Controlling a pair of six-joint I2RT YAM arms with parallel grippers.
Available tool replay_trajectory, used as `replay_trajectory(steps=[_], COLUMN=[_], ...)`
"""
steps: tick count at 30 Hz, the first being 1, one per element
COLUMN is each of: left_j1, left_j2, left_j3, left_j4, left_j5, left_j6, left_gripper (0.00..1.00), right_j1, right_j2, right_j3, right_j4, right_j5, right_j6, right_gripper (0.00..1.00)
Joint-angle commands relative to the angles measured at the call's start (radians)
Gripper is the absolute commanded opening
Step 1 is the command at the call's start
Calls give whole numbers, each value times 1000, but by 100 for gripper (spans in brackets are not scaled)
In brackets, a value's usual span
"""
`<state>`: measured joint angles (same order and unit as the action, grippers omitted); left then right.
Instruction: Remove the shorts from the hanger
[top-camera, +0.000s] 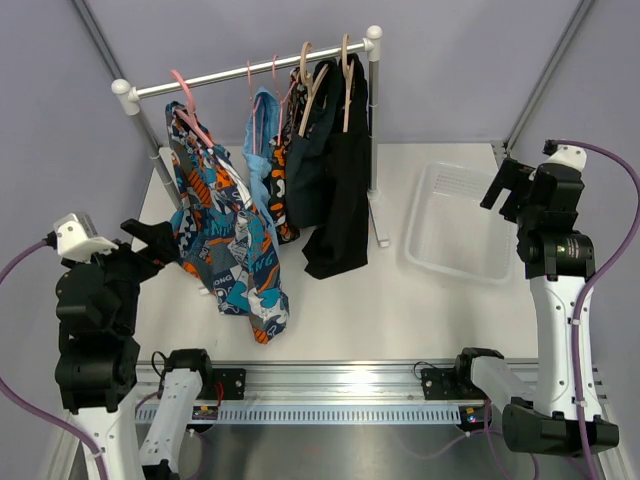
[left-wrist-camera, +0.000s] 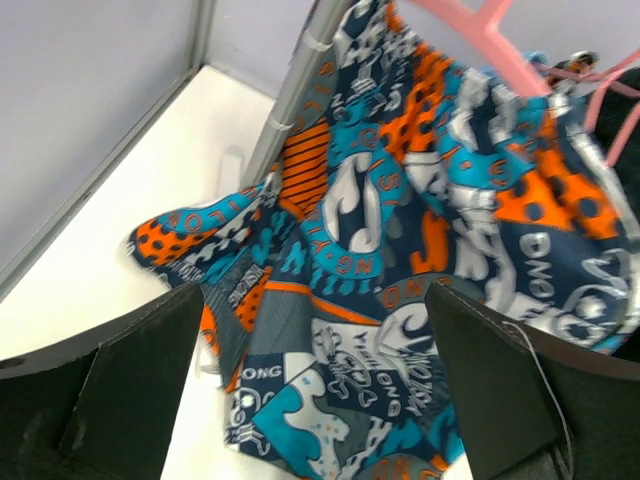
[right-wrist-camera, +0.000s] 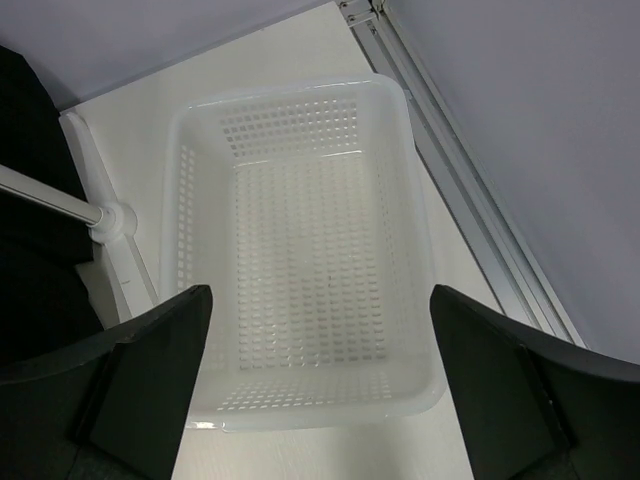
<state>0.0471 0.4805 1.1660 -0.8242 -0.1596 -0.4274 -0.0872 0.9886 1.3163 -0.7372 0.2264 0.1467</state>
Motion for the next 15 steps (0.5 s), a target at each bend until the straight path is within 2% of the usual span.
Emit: replay_trajectory(steps=[1,2,5,6,8,9,11,12,14,15], left_j1=[-4,-4,-4,-4,-3,-6,-10,-18,-113,-165], left_j2=[58,73,162,188,259,279,343,369,435,461], left_j3=[99,136,226,256,309,351,383,415,455,478], left_j4=[17,20,45,46,57,91,150,169,189,194], left_j5=[98,133,305,369,426,495,598,624,605,532], left_j6=[-22,-34,-79,-92,-126,-140,-209,-229,-264,-260], left_gripper=[99,99,99,99,98,92,87,80,76,75], right_j1=[-2,0,-2,-2,-2,0,0,0,0,0], right_j2=[-17,-25,-79,-93,-117,-119,-101,-88,-50,-36], right_j3=[35,29,-3,-5,3,26,50,81,101,122], right_j4=[16,25,47,-15,-115,-198,-250,-311,-317,-335], right_j5=[-11,-45,-290,-499,-693,-790,-834,-849,-837,-838], right_j6=[-11,-45,-264,-438,-623,-712,-734,-748,-695,-653], right_gripper=[99,100,100,100,99,100,100,100,99,100])
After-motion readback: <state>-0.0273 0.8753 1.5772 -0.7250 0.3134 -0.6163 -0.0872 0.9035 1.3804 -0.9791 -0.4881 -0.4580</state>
